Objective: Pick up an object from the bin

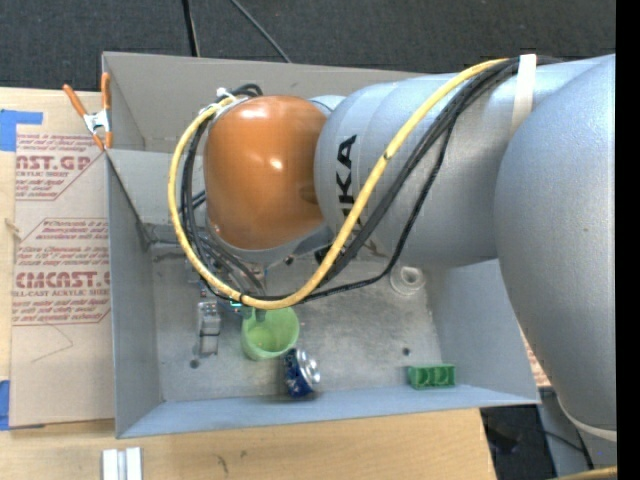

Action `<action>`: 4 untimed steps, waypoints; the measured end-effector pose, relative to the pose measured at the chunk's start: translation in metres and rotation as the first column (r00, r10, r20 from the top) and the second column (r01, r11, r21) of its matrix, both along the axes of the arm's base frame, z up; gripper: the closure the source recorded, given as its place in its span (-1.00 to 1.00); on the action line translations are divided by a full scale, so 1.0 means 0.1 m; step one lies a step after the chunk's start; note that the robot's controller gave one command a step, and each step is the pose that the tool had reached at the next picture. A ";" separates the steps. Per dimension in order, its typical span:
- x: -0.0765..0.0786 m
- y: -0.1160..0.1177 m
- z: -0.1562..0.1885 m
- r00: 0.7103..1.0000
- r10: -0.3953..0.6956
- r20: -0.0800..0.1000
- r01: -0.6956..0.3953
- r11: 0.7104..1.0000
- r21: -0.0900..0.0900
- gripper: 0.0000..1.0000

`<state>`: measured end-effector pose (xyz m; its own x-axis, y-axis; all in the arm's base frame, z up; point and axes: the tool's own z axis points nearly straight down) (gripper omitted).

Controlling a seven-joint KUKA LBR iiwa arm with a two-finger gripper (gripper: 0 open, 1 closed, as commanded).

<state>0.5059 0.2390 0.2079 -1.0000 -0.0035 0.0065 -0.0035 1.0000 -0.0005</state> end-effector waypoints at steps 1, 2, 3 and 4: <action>-0.06 -0.74 -0.41 0.997 -0.076 0.002 0.076 0.997 -0.004 -1.00; 0.22 -1.43 -1.17 0.998 0.063 0.001 -0.063 0.998 0.000 -1.00; 0.23 -1.39 -1.12 0.998 0.068 0.004 -0.068 0.998 0.002 1.00; 0.00 -1.38 0.48 1.000 0.025 0.015 -0.025 1.000 0.003 1.00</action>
Offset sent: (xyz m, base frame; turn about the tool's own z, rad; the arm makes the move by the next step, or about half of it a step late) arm -0.0051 -0.0701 -0.0377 0.0698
